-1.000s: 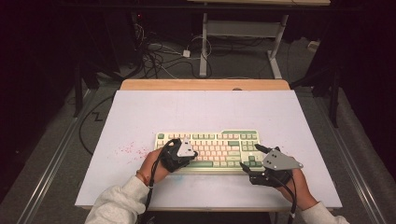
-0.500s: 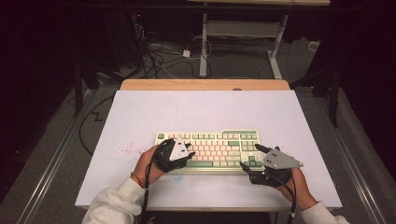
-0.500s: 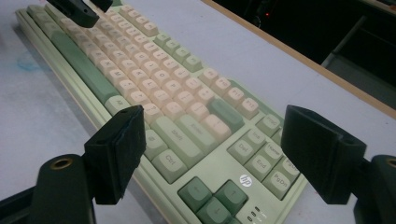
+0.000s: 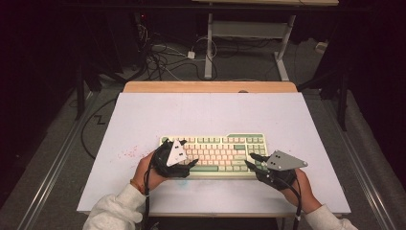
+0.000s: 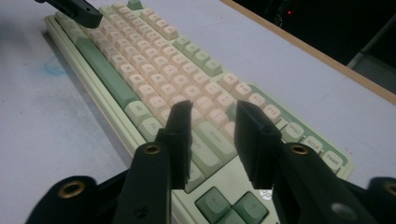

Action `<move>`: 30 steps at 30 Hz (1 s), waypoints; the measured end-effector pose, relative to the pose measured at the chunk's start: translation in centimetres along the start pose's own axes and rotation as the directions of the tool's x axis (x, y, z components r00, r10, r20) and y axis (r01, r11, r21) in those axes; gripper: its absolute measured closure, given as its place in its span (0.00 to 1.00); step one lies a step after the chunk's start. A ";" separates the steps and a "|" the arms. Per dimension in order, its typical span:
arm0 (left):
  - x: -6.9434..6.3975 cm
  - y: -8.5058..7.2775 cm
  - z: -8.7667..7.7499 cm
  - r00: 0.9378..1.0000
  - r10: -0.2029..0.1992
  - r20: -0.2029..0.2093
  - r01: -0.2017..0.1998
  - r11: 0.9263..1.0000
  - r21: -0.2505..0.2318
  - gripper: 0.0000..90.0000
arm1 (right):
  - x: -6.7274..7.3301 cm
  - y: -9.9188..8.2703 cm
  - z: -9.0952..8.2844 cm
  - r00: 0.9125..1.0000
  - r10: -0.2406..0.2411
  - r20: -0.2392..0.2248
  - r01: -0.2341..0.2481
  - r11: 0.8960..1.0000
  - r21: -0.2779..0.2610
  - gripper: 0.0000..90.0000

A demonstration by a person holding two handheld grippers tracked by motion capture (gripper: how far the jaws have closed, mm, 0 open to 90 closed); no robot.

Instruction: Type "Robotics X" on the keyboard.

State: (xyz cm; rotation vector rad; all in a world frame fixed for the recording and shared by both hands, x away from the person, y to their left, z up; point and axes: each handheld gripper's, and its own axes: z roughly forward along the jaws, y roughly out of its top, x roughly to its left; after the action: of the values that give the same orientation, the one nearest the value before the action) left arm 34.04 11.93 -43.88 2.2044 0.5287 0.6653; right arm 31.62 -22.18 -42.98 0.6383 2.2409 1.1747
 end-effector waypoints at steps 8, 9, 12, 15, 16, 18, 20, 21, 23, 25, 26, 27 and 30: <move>0.1 -1.4 -1.4 0.999 -0.001 -0.045 0.000 1.000 -0.029 0.19 | 0.1 0.5 1.0 0.998 -0.023 -0.051 0.024 0.999 0.036 1.00; 0.2 -1.6 -1.5 0.999 -0.005 -0.048 0.003 1.000 -0.031 0.18 | 0.1 0.6 1.2 0.998 -0.030 -0.061 0.032 0.999 0.041 1.00; 0.4 -2.1 -2.0 0.998 -0.022 -0.052 0.020 0.999 -0.036 0.18 | 0.0 0.8 1.7 0.996 -0.036 -0.079 0.040 0.998 0.054 1.00; 0.4 -2.7 -2.5 0.998 -0.027 -0.058 0.025 0.999 -0.033 0.18 | 0.1 1.0 2.4 0.995 -0.041 -0.089 0.047 0.997 0.067 1.00; 0.4 -2.9 -2.7 0.998 -0.028 -0.060 0.026 0.999 -0.030 0.18 | 0.1 1.1 2.7 0.995 -0.040 -0.091 0.047 0.996 0.073 1.00; 0.5 -3.3 -3.1 0.998 -0.037 -0.058 0.035 0.999 -0.035 0.18 | 0.1 1.3 3.1 0.995 -0.046 -0.094 0.053 0.996 0.078 1.00; 0.5 -3.7 -3.5 0.997 -0.046 -0.061 0.044 0.998 -0.040 0.18 | 0.2 1.5 3.6 0.994 -0.046 -0.096 0.054 0.995 0.079 1.00; 0.5 -3.8 -3.7 0.997 -0.052 -0.061 0.049 0.998 -0.049 0.18 | 0.2 1.7 3.9 0.994 -0.046 -0.095 0.053 0.995 0.079 1.00; 0.5 -4.2 -4.1 0.996 -0.059 -0.060 0.055 0.997 -0.054 0.18 | 0.2 1.9 4.3 0.994 -0.049 -0.098 0.057 0.995 0.083 1.00; 0.5 -4.5 -4.4 0.996 -0.060 -0.061 0.057 0.997 -0.054 0.18 | 0.2 2.1 4.7 0.994 -0.048 -0.099 0.056 0.995 0.083 1.00; 0.4 -4.7 -4.5 0.996 -0.060 -0.067 0.057 0.997 -0.051 0.18 | 0.1 2.3 4.9 0.994 -0.047 -0.100 0.056 0.995 0.086 1.00; 0.4 -4.9 -4.6 0.996 -0.065 -0.066 0.062 0.997 -0.052 0.18 | 0.1 2.4 5.0 0.994 -0.046 -0.100 0.054 0.995 0.086 1.00; 0.4 -5.3 -5.0 0.996 -0.065 -0.069 0.061 0.997 -0.048 0.18 | -0.1 2.7 5.5 0.994 -0.040 -0.099 0.049 0.995 0.090 1.00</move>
State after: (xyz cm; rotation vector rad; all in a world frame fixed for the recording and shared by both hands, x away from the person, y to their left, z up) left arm 30.46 18.15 -44.93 2.1188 0.6103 0.7164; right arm 35.66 -17.55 -43.34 0.5758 2.3903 1.1069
